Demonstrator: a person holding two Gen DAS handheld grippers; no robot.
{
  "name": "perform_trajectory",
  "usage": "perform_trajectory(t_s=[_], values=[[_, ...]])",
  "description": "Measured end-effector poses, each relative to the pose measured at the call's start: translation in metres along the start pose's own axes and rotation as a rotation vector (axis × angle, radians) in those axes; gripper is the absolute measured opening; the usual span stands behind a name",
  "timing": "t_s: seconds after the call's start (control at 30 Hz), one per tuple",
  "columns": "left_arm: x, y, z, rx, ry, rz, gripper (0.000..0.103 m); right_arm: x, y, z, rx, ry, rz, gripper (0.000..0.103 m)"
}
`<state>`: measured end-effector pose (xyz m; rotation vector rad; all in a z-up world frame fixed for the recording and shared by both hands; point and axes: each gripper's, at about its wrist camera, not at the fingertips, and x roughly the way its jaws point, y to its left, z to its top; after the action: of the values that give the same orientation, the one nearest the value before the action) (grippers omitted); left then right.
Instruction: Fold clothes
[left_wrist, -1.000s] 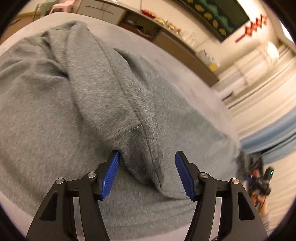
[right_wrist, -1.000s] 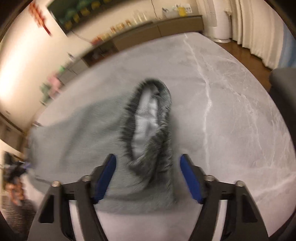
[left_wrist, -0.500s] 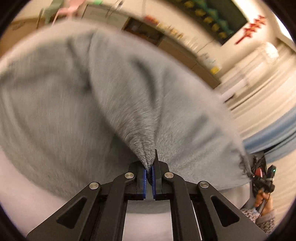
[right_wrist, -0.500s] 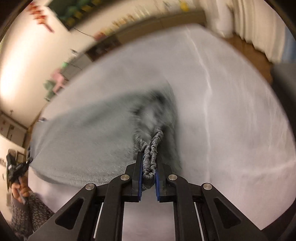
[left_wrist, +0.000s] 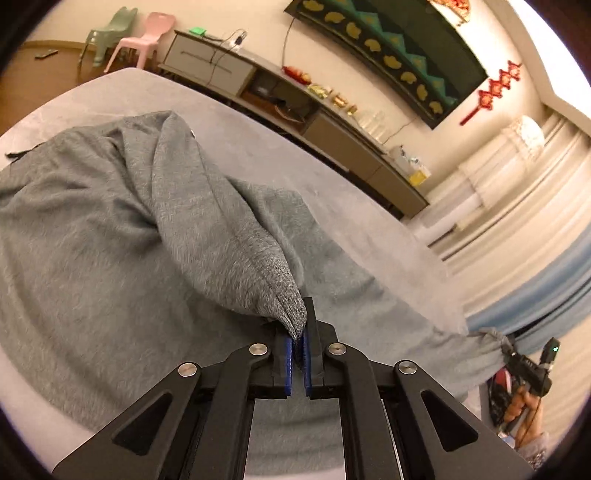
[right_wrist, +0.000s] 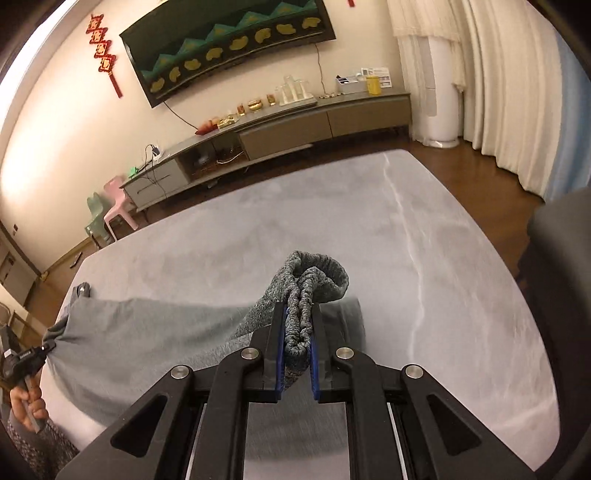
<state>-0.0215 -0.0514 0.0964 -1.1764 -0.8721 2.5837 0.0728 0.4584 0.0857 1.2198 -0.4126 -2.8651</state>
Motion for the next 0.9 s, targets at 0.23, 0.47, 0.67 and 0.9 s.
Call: perform_trajectory(t_s=[0.23, 0.47, 0.67, 0.9], values=[[-0.056, -0.014, -0.001, 0.063, -0.073, -0.067, 0.004, -0.063, 0.022, 0.008, -0.044, -0.118, 0.070, 0.011], [0.009, 0.062, -0.092, -0.007, 0.203, 0.103, 0.005, 0.016, -0.039, -0.084, 0.018, 0.248, -0.048, 0.012], [-0.014, 0.048, -0.093, 0.062, 0.160, 0.105, 0.036, -0.002, -0.017, -0.087, -0.041, 0.197, -0.228, 0.055], [-0.065, 0.085, -0.052, -0.105, -0.047, 0.100, 0.044, -0.023, 0.065, -0.076, -0.223, 0.071, -0.188, 0.064]])
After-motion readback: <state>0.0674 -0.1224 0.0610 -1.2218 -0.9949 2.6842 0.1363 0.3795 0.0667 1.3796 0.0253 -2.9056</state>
